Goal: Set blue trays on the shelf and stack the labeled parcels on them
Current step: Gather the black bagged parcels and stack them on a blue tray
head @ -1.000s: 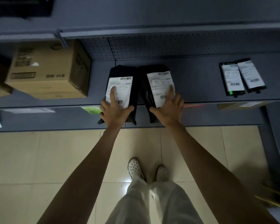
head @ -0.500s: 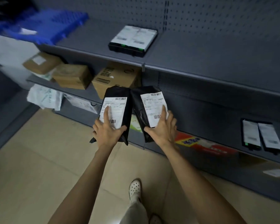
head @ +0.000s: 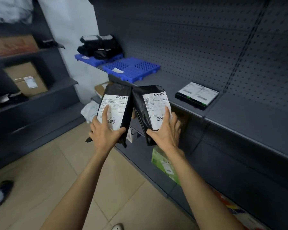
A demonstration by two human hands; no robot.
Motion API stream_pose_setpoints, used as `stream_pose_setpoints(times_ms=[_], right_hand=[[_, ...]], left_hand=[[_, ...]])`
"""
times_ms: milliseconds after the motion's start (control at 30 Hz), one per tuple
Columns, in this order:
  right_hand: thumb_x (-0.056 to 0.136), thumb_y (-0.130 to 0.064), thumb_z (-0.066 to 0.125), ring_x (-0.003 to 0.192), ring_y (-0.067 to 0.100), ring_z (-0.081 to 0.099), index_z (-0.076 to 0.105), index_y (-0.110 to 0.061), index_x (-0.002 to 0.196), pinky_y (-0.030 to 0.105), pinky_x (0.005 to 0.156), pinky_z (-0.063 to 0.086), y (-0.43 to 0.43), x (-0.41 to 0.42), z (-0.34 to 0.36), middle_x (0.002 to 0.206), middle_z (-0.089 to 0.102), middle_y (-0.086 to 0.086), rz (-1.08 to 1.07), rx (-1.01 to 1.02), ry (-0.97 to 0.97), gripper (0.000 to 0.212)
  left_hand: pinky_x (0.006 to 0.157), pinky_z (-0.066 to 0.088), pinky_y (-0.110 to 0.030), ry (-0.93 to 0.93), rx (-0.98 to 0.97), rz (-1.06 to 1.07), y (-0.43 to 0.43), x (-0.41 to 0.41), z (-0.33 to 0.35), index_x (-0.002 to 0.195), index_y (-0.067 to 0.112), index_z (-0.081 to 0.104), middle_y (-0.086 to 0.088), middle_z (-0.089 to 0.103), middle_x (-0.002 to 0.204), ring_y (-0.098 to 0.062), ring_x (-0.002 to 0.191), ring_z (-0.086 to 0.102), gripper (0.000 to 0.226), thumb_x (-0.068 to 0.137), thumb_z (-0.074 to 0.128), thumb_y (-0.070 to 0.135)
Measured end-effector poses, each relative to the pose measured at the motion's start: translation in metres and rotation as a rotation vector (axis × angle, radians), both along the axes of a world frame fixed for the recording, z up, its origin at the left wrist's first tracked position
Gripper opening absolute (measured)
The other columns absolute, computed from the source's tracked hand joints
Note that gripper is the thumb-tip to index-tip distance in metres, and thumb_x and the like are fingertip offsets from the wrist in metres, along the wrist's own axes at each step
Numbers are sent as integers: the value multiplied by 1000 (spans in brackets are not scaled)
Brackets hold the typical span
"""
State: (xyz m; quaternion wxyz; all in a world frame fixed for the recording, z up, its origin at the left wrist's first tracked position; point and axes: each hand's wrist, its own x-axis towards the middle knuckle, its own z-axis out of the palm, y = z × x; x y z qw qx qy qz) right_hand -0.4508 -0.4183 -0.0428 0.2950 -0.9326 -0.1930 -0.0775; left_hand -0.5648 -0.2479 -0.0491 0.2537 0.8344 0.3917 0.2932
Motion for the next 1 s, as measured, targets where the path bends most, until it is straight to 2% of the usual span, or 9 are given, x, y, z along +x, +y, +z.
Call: stream_pose_setpoints(times_ms=[167,300,433,533,733,867,1000], right_hand=[[58,-50,76,122,36,35,16,-23,150,47,98,37,95,20,29,148,29,12,67,39,-19,112],[60,-52,76,127,36,34,15,-22,150,47,100,37,183,39,55,150,26,13,105,56,-52,113],[62,-52,76,130,37,31,13,-21,151,48,103,36,267,64,78,152,24,14,139,78,-80,113],[62,-55,75,130,38,31,14,-20,151,48,103,35,317,86,87,150,26,14,131,88,-81,113],[64,-56,73,131,38,31,17,-21,150,49,103,36,399,147,96,151,27,12,103,92,-64,109],[64,-57,72,132,37,30,19,-21,150,50,106,34,458,201,109,151,27,10,94,122,-70,107],[67,-62,69,135,39,27,17,-21,152,52,107,32,517,263,131,154,23,12,113,156,-75,108]], left_hand=[[103,29,-55,-32,21,47,90,9,29,145,47,19,-15,34,143,-37,129,33,102,55,63,61],[101,30,-54,-57,48,67,176,23,54,140,44,27,-14,38,138,-37,126,35,94,58,71,55],[102,29,-55,-87,70,67,258,41,77,136,40,31,-13,36,139,-37,126,33,89,56,65,59],[102,28,-55,-106,93,54,308,63,87,136,40,32,-13,35,140,-36,127,33,86,61,72,54],[101,28,-54,-98,89,26,393,131,94,133,41,34,-14,37,137,-36,127,33,82,63,74,52],[102,26,-54,-115,84,26,453,187,107,133,41,34,-14,36,136,-37,127,32,84,56,65,59],[104,26,-55,-132,129,30,511,250,134,134,40,34,-15,36,137,-38,128,33,81,64,72,53]])
